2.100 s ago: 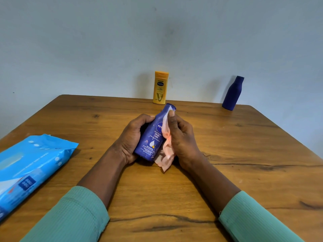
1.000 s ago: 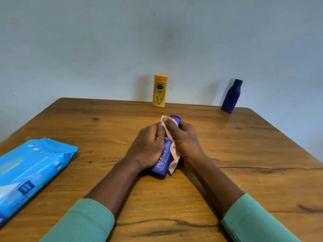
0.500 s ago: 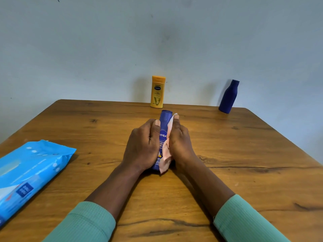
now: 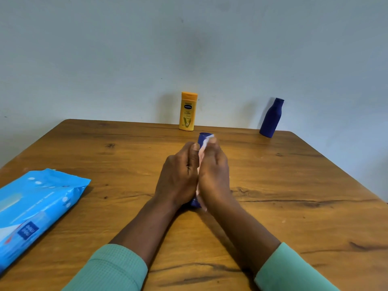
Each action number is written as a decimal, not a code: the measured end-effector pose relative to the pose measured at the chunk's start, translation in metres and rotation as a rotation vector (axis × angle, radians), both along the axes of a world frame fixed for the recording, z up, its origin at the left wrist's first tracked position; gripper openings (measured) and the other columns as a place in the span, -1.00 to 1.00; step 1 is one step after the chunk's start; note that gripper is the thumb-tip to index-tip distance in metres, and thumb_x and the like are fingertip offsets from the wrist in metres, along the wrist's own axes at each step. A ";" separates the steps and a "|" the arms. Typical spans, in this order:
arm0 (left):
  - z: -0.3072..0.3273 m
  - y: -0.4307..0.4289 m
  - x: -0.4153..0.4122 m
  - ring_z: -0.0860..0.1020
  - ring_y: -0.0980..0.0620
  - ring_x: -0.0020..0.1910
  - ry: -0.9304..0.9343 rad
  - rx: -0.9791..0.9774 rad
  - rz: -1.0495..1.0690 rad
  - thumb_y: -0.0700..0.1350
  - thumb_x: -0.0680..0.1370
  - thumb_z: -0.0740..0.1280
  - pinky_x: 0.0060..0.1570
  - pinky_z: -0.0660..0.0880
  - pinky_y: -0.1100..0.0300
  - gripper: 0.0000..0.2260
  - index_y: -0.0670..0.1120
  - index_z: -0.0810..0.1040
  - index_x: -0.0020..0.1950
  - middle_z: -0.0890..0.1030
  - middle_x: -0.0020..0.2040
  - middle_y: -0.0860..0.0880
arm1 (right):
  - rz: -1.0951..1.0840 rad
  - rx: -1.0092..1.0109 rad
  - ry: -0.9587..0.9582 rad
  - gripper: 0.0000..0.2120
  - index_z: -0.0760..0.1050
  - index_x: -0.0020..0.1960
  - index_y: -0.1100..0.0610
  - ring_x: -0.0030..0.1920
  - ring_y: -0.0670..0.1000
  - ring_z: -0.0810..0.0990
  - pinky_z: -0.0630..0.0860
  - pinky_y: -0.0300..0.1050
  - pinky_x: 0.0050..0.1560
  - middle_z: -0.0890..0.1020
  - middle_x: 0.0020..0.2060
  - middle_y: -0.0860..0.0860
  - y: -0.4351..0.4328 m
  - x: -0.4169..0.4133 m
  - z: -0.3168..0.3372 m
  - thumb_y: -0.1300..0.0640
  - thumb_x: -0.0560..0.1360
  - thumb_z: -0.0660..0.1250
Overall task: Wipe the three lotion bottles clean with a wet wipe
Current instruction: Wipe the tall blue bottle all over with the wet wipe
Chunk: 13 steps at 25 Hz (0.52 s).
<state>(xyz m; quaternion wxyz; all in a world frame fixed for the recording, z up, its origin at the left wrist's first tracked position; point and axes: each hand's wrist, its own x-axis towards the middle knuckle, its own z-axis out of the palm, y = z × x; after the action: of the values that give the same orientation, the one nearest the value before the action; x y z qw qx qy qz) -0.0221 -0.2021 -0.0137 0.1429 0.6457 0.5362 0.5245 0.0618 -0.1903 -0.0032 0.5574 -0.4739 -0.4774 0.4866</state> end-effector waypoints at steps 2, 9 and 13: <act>0.000 0.000 -0.007 0.62 0.11 -0.29 -0.038 -0.024 -0.011 0.09 0.75 0.06 -0.34 0.53 0.16 -0.68 0.03 0.56 0.05 0.64 -0.25 0.03 | 0.045 0.198 -0.109 -0.63 0.51 0.25 -0.12 0.07 0.00 0.71 0.66 0.23 0.17 0.69 0.00 -0.02 -0.007 -0.006 -0.014 -0.29 0.70 0.06; 0.001 0.001 -0.001 0.59 0.12 -0.32 0.039 -0.011 0.027 0.10 0.74 0.07 -0.40 0.44 0.28 -0.69 0.03 0.53 0.00 0.60 -0.29 0.06 | 0.111 -0.063 0.341 -0.56 0.59 0.09 0.16 -0.09 0.05 0.69 0.66 0.02 -0.04 0.67 -0.19 0.09 0.001 0.000 0.006 -0.21 0.70 0.19; -0.002 0.002 -0.002 0.57 0.13 -0.34 -0.017 -0.027 0.024 0.10 0.74 0.06 -0.41 0.44 0.27 -0.69 -0.01 0.50 -0.01 0.59 -0.29 0.05 | 0.164 -0.187 0.428 -0.48 0.46 0.47 0.15 0.16 0.17 0.70 0.67 0.14 0.13 0.69 0.15 0.20 -0.001 0.004 -0.004 -0.20 0.70 0.17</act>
<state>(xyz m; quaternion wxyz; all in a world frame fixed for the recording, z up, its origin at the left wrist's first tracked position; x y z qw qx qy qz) -0.0238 -0.2001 -0.0154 0.1498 0.6329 0.5496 0.5244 0.0659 -0.1912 -0.0070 0.5582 -0.3692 -0.3381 0.6617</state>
